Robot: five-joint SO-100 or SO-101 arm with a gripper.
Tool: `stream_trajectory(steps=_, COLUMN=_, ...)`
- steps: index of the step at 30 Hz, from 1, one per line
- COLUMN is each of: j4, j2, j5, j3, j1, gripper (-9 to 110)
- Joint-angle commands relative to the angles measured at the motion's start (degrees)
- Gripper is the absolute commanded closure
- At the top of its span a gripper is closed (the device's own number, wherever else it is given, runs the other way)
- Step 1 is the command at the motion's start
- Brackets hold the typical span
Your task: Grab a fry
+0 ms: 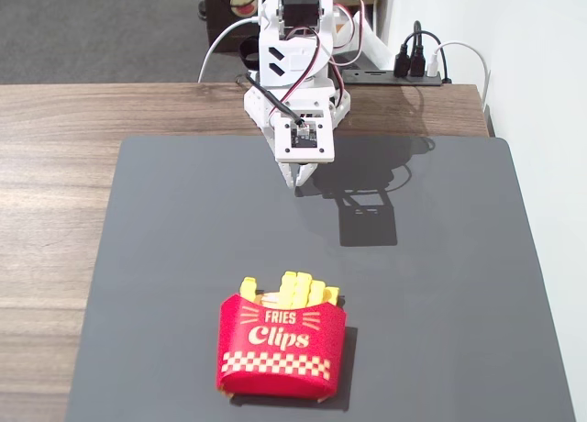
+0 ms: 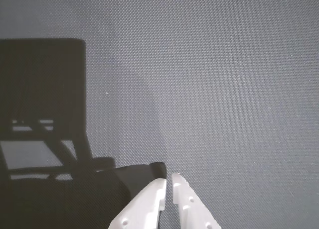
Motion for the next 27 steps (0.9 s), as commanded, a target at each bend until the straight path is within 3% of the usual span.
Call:
stream_trajectory(steps=1, j4=0.44, j2=0.18, j5=-0.35, j3=0.09, j1=-1.23, gripper=101)
stream_trajectory(steps=16, j4=-2.11, j2=-4.75, j5=0.88, j3=-1.41, j1=-0.7, gripper=100)
stream_trajectory(steps=27, j4=-1.14, j2=-24.26, j5=2.2, j3=-18.54, j1=3.78, gripper=98)
